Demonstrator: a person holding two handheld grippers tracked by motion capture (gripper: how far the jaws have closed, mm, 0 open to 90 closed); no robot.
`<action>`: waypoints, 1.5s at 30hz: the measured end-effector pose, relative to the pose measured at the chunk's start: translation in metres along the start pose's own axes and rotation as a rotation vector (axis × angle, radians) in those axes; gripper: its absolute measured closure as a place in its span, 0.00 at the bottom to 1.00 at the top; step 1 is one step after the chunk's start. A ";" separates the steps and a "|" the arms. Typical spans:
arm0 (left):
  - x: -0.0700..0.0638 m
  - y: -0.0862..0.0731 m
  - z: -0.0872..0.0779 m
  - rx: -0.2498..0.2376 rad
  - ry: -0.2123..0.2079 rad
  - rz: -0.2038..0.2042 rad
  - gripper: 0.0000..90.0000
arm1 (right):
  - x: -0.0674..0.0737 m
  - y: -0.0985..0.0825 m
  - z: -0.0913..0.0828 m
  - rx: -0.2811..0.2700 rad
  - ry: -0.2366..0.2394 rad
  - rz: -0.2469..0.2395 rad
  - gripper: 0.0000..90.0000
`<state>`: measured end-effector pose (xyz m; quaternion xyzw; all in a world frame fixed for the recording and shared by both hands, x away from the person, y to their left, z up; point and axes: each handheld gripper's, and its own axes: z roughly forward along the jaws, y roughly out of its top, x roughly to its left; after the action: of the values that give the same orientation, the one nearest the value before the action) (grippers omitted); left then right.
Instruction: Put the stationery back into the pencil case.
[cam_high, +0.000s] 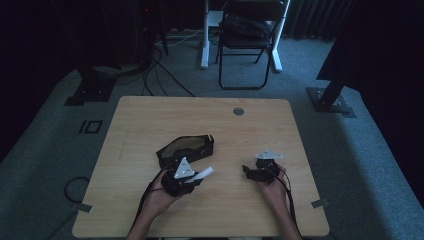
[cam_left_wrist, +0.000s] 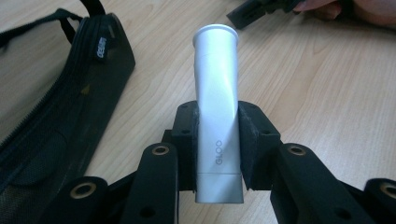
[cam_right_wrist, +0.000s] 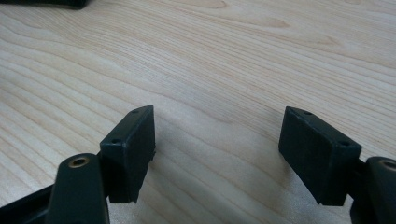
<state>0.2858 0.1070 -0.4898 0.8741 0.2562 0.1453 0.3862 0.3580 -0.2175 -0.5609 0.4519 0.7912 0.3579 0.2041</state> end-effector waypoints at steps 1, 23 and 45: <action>0.000 0.001 -0.001 -0.002 -0.001 0.002 0.79 | 0.000 0.000 0.000 0.000 0.000 0.000 0.30; -0.001 0.013 -0.016 -0.046 -0.008 0.030 0.79 | 0.000 0.000 0.000 0.000 0.000 -0.001 0.30; 0.003 0.018 -0.027 -0.075 -0.012 0.037 0.79 | 0.000 0.000 0.000 0.000 0.000 0.000 0.30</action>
<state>0.2819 0.1145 -0.4587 0.8644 0.2321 0.1568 0.4175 0.3580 -0.2175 -0.5609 0.4519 0.7912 0.3580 0.2041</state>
